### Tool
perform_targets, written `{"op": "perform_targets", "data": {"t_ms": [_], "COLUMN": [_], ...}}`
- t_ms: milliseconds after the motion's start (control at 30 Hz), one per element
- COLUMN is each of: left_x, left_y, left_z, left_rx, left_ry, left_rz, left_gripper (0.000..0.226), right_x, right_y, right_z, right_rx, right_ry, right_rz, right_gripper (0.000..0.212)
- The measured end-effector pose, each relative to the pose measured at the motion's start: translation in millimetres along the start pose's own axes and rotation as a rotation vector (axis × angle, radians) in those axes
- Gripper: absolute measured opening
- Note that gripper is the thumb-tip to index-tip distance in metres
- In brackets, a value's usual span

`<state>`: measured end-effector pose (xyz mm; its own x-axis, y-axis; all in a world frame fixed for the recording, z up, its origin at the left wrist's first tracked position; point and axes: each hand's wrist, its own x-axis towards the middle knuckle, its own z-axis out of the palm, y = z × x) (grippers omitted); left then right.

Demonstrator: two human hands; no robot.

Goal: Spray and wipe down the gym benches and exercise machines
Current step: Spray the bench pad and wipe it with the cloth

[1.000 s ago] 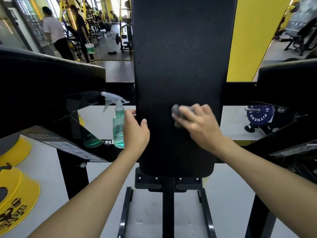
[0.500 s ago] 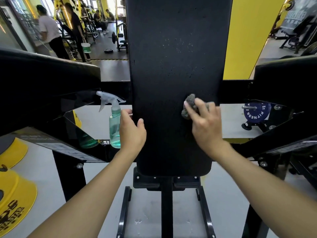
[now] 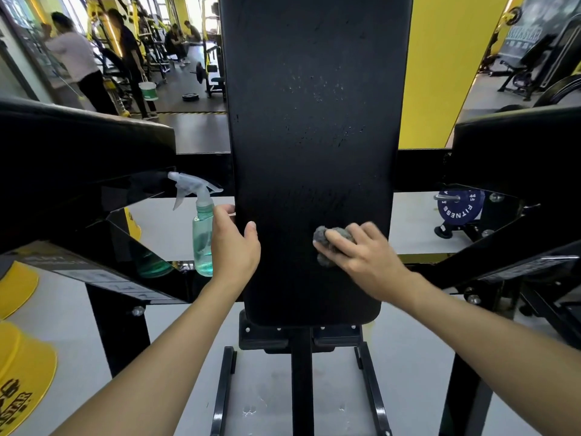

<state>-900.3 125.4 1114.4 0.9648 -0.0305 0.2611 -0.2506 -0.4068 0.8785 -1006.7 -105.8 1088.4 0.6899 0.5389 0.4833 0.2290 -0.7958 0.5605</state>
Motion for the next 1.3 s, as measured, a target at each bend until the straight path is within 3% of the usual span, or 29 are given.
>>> {"op": "perform_targets", "data": {"t_ms": [67,167,233,333,400,433,500,600,633,700,767,800,867,967,1033,1167,1233,1300], "left_x": [0,0,-1,-1,-1,-1,-2,-3,-3,-5,-9,-13,-18,-20,-19,-18,-18,-19], "left_y": [0,-1,-1,0,1,2,3,3,3,3,2,2,-1,-4,-4,-5,-5,-5], "left_z": [0,1,1,-2,-2,-2,-2,-3,-4,-7,-10,-12,-13,-13,-14,-15,-14,-14], "left_rx": [0.003,0.005,-0.002,-0.012,-0.011,-0.005,0.005,-0.007,0.0,0.055,0.16,0.206,0.24,0.231,0.247,0.257,0.277,0.292], "left_ry": [0.003,0.005,0.0,-0.014,-0.016,-0.015,-0.01,-0.016,-0.024,-0.066,-0.159,-0.208,-0.262,-0.247,-0.236,-0.251,-0.248,-0.245], "left_rz": [0.001,-0.005,-0.012,-0.009,-0.01,-0.011,-0.014,-0.01,-0.007,0.009,0.045,0.06,0.068,0.059,0.048,0.048,0.051,0.056], "left_gripper": [0.031,0.032,0.033,0.031,0.031,0.032,0.032,0.032,0.033,0.039,0.056,0.066,0.08,0.079,0.075,0.07,0.07,0.071], "right_x": [9,22,18,-1,-2,1,10,14,9,-8,-16,-14,-4,2,-14,-39,-32,-25], "right_y": [29,48,26,5,31,45,64,39,26,14,34,47,66,41,14,34,52,46], "right_z": [-7,-6,3,4,-6,-9,-10,1,6,8,-1,-4,-9,1,10,-2,-7,-2], "right_rx": [-0.035,-0.022,0.007,0.005,-0.045,-0.067,-0.069,-0.021,-0.002,0.008,-0.03,-0.053,-0.07,-0.032,0.002,-0.055,-0.101,-0.09], "right_ry": [0.037,0.235,0.256,0.105,0.043,0.059,0.176,0.291,0.273,0.163,0.087,0.086,0.17,0.276,0.219,0.028,0.076,0.19], "right_rz": [0.049,0.479,0.572,0.224,0.053,0.08,0.313,0.598,0.581,0.357,0.116,0.098,0.267,0.562,0.474,0.05,0.142,0.37], "right_gripper": [0.041,0.043,0.048,0.048,0.046,0.043,0.045,0.047,0.047,0.048,0.047,0.046,0.044,0.045,0.046,0.048,0.049,0.053]}}
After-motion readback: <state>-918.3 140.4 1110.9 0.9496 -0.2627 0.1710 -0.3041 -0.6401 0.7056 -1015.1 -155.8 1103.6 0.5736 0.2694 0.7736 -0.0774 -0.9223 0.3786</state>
